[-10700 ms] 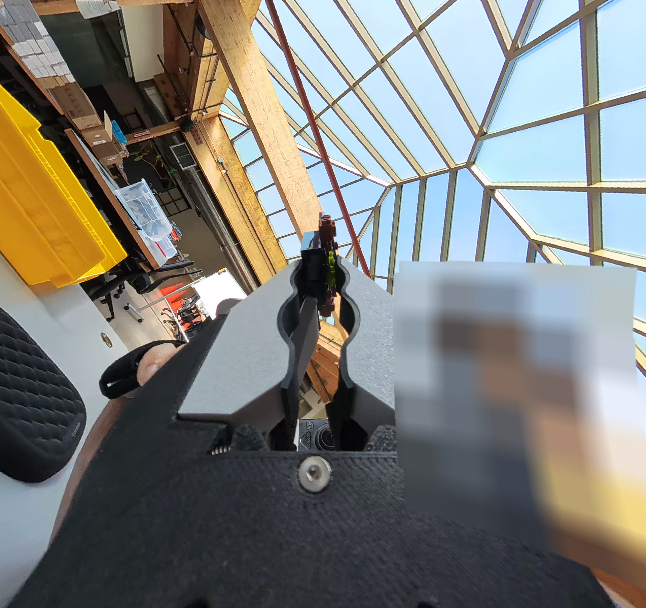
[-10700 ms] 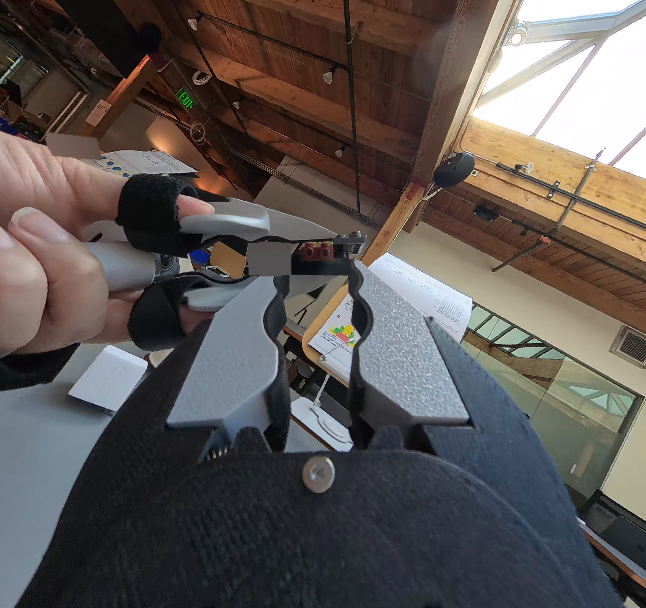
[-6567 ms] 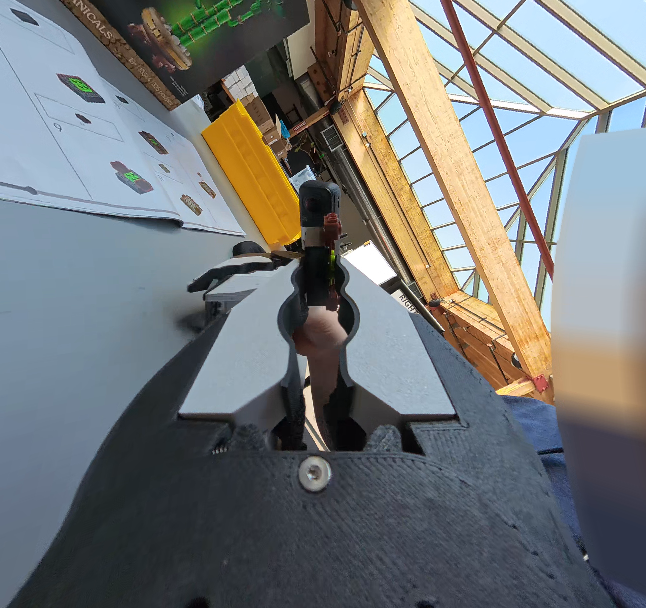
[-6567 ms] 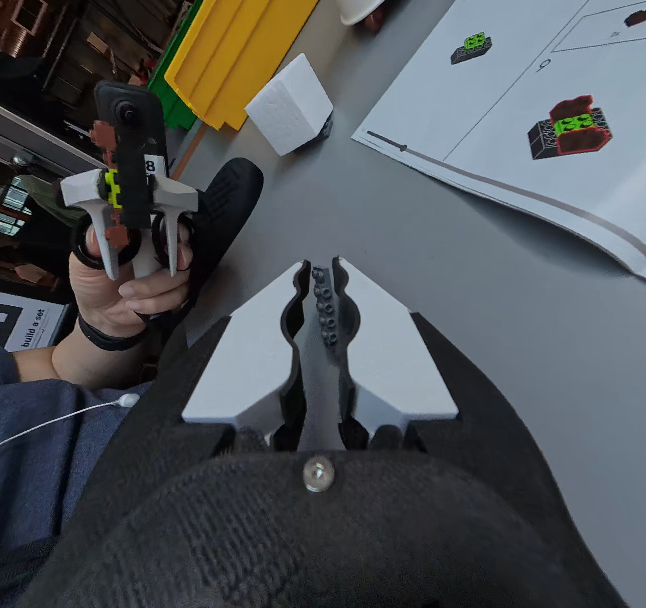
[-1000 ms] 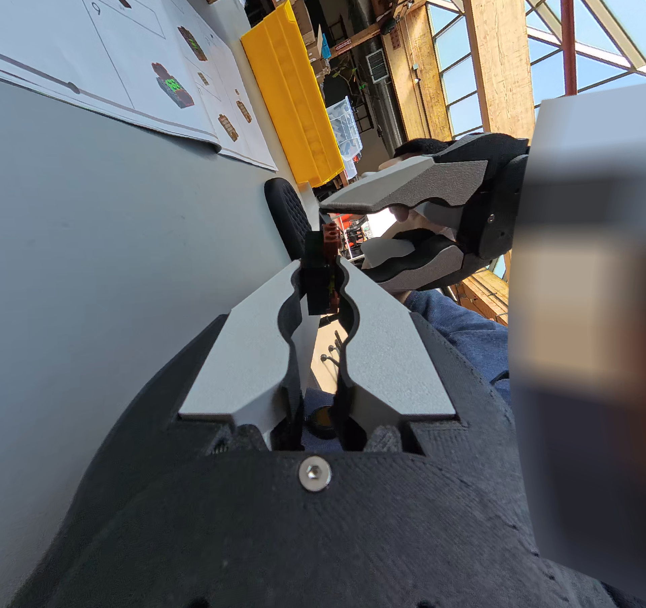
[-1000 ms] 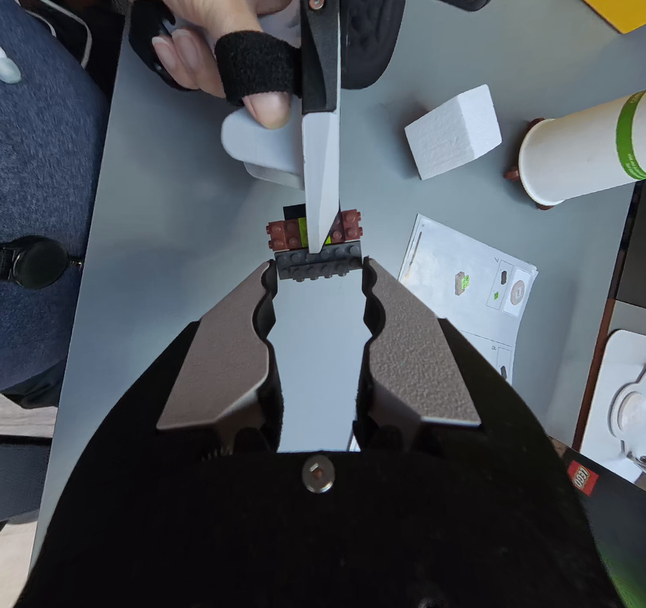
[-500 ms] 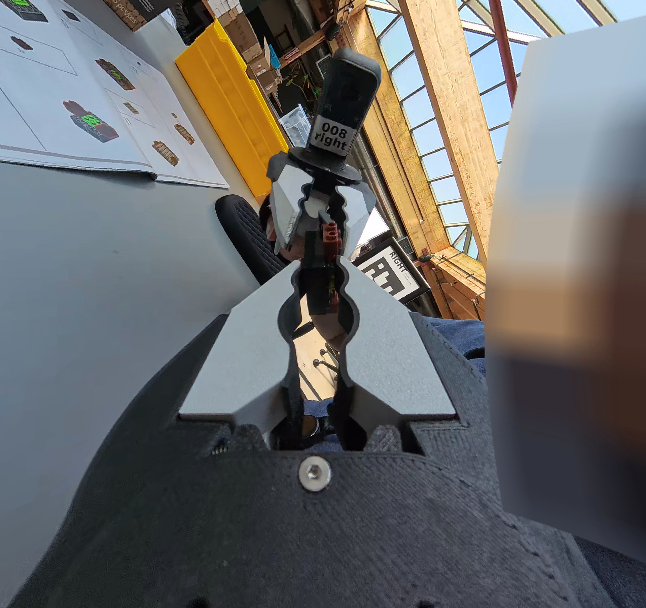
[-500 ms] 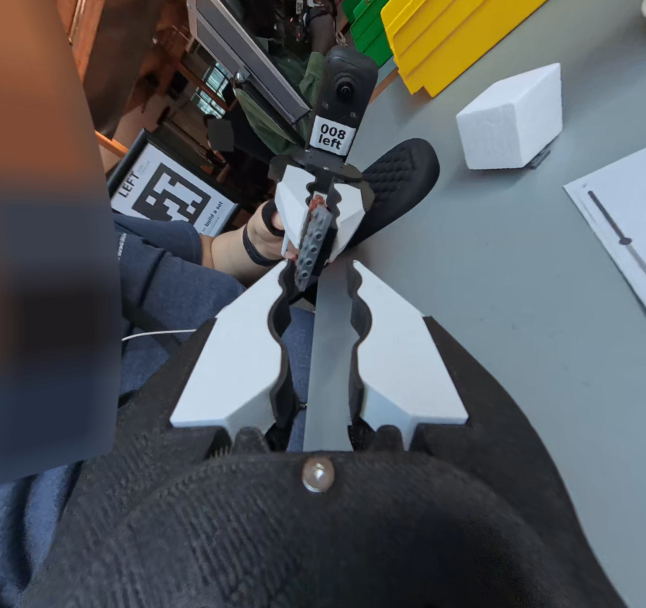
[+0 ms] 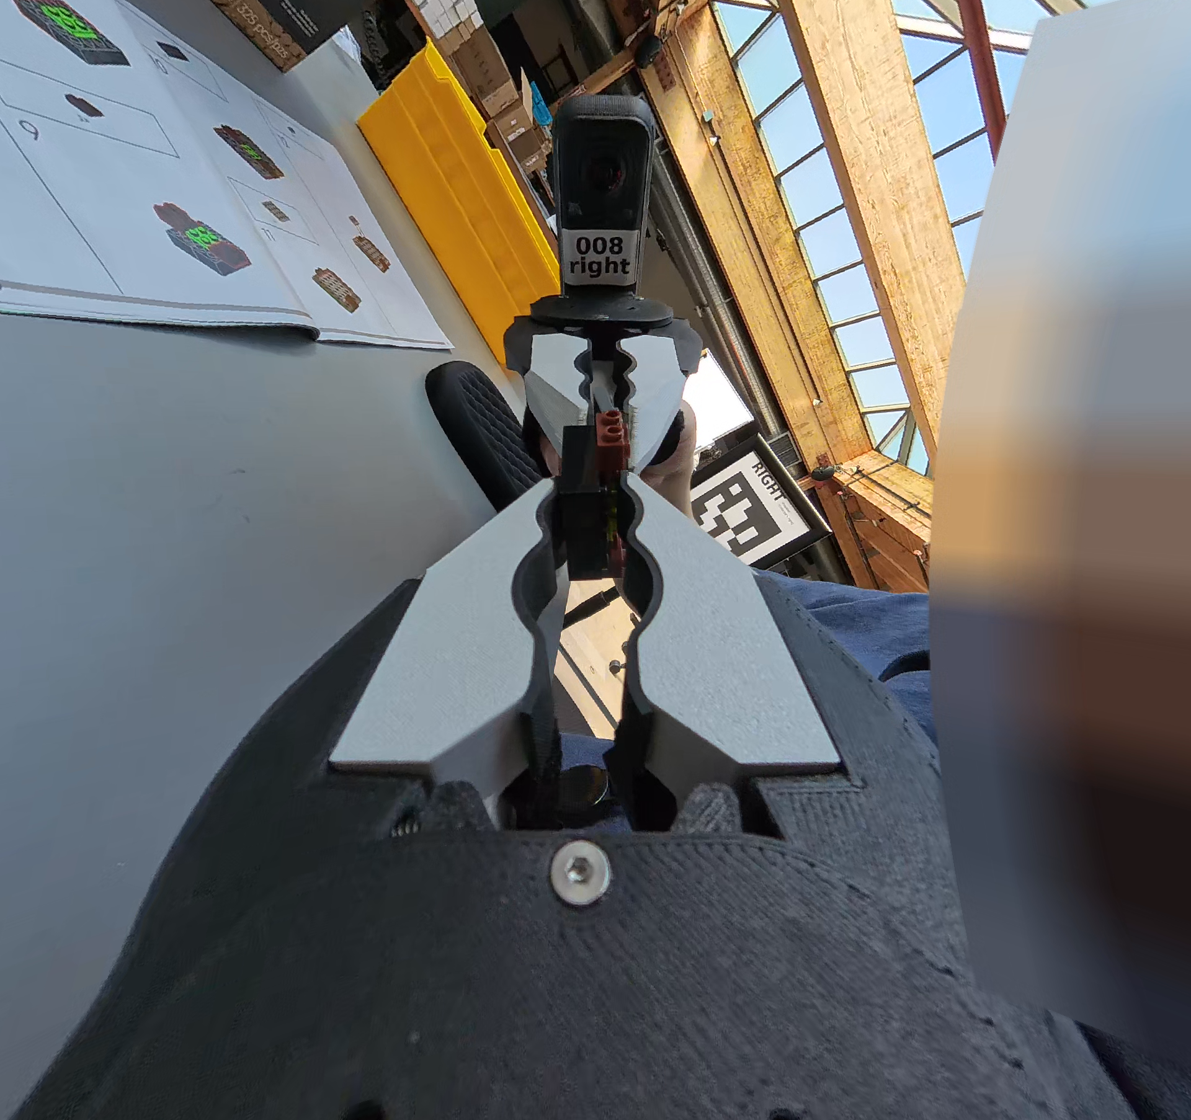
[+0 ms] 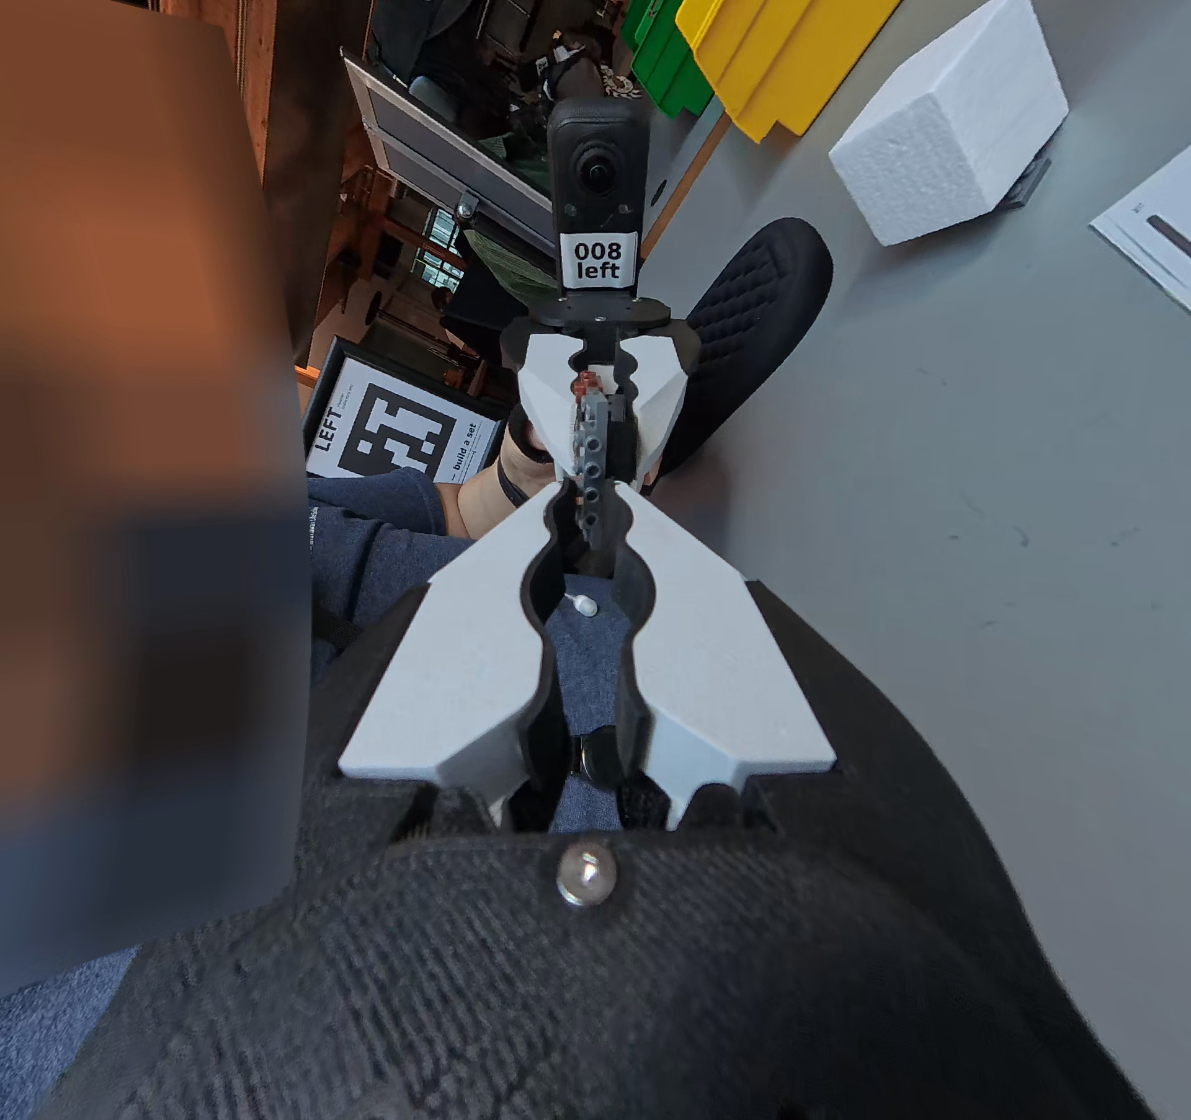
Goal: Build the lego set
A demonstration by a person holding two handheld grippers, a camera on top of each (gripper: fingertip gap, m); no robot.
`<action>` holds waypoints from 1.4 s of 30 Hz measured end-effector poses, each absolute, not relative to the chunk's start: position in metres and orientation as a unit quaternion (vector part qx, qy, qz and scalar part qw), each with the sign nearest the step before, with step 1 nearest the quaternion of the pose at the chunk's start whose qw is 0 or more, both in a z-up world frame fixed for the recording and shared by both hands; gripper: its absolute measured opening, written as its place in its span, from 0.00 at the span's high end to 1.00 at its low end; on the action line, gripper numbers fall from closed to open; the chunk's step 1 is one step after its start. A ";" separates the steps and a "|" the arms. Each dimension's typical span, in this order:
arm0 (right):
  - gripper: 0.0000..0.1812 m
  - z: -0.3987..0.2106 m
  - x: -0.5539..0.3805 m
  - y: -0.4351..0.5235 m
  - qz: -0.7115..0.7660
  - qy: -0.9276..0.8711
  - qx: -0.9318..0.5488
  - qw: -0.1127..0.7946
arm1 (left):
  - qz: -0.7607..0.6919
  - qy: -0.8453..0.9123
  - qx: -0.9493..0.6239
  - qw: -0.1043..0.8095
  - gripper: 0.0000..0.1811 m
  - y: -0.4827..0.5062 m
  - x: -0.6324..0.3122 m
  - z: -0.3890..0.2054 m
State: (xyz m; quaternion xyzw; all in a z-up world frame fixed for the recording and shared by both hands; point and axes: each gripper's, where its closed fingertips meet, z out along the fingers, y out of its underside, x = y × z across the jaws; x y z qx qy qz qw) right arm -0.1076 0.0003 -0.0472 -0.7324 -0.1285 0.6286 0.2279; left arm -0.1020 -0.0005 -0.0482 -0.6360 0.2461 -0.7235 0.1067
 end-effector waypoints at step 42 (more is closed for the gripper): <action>0.96 -0.047 -0.112 0.006 0.585 -0.150 -0.752 0.265 | -0.719 0.259 -0.625 0.156 0.93 0.001 -0.105 -0.049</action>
